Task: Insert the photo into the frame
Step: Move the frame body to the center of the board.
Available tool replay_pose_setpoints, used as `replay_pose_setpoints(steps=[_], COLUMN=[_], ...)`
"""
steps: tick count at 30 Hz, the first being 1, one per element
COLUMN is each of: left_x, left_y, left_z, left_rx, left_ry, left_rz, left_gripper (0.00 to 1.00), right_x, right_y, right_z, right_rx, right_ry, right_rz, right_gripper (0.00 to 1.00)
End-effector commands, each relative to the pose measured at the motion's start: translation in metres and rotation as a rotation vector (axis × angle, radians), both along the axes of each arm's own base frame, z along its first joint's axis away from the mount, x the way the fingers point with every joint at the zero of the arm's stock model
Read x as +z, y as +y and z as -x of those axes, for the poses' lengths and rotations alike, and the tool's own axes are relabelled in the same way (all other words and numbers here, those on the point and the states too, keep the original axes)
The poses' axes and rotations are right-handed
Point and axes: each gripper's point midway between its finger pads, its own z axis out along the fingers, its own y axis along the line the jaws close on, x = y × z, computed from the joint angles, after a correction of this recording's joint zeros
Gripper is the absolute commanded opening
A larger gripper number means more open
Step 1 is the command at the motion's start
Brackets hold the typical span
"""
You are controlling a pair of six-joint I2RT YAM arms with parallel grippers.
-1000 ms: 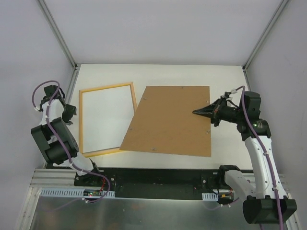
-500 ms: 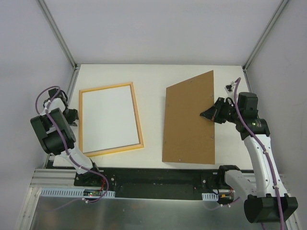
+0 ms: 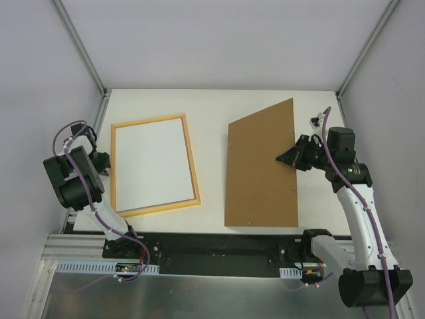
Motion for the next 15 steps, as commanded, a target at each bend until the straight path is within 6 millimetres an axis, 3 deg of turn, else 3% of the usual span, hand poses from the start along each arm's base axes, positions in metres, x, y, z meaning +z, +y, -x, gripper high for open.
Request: replay_pose_setpoints(steps=[1,15], left_x=[-0.011,-0.012], left_y=[-0.018,-0.089], left_z=[0.000,-0.029], left_rx=[-0.066,-0.273], left_ry=[0.040,0.014], left_rz=[0.020,0.023], left_gripper=[0.38,0.36], right_x=[0.033,0.052], right_y=[0.008,0.017], right_z=[-0.011,-0.025], right_rx=[0.046,0.047], right_ry=[-0.132,-0.143], right_rz=[-0.014,-0.066], right_gripper=[0.00,0.01])
